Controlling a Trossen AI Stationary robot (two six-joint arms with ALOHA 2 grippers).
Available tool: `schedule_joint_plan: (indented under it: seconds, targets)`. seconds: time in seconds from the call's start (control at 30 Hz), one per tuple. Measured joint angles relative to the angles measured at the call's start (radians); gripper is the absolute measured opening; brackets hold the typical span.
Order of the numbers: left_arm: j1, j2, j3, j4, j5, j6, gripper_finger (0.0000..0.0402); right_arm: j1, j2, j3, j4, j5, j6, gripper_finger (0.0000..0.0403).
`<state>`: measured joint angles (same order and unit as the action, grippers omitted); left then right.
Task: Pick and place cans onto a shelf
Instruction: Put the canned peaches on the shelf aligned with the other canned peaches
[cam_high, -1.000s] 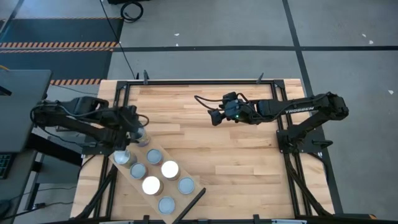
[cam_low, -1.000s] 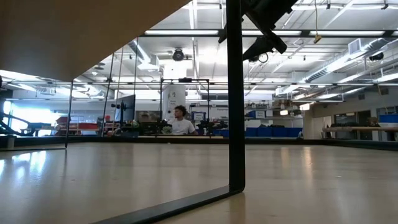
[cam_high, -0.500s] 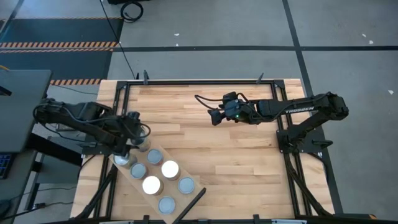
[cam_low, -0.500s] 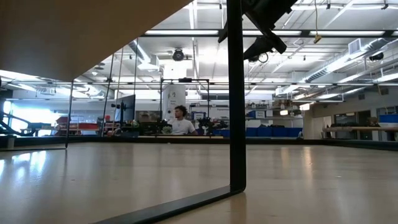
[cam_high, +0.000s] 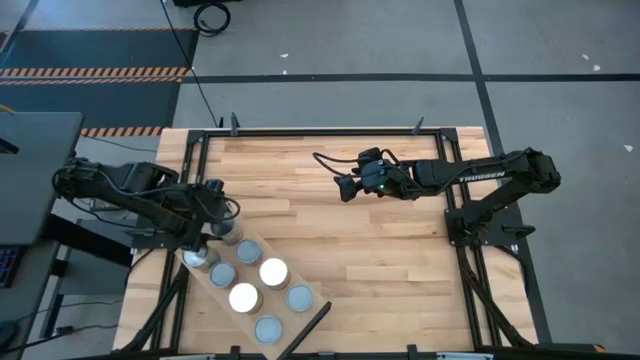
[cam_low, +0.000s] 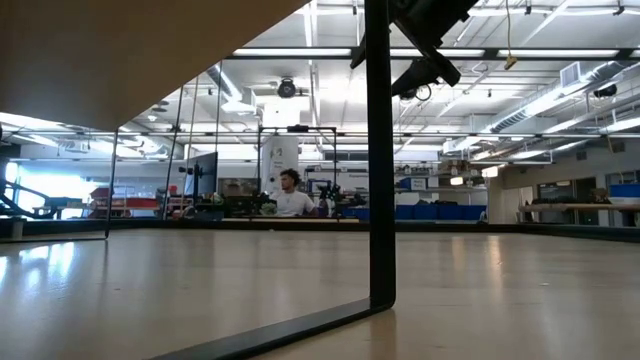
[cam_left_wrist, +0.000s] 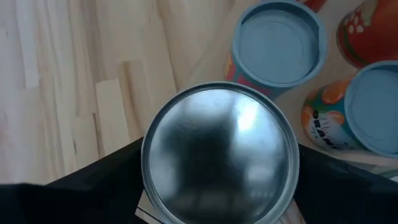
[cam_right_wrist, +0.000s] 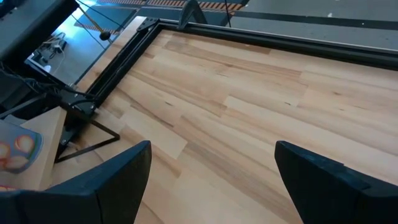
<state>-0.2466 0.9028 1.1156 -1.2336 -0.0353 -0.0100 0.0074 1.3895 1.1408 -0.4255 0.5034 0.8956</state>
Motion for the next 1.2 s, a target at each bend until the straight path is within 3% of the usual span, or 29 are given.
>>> schedule_joint_plan:
  seconds: [0.23,0.73,1.2]
  targets:
    - [0.0,0.0,0.001,-0.01,-0.013,0.013,0.0338,0.0,0.0,0.0,0.0,0.0,0.0,0.0348]
    - [0.0,0.001,0.053,-0.051,0.032,0.022,0.0352,0.0,0.0,0.0,0.0,-0.007,0.0,0.0348]
    - [0.0,0.001,0.053,-0.073,0.011,0.022,0.0353,0.03,0.0,0.0,0.0,-0.007,0.027,0.0348]
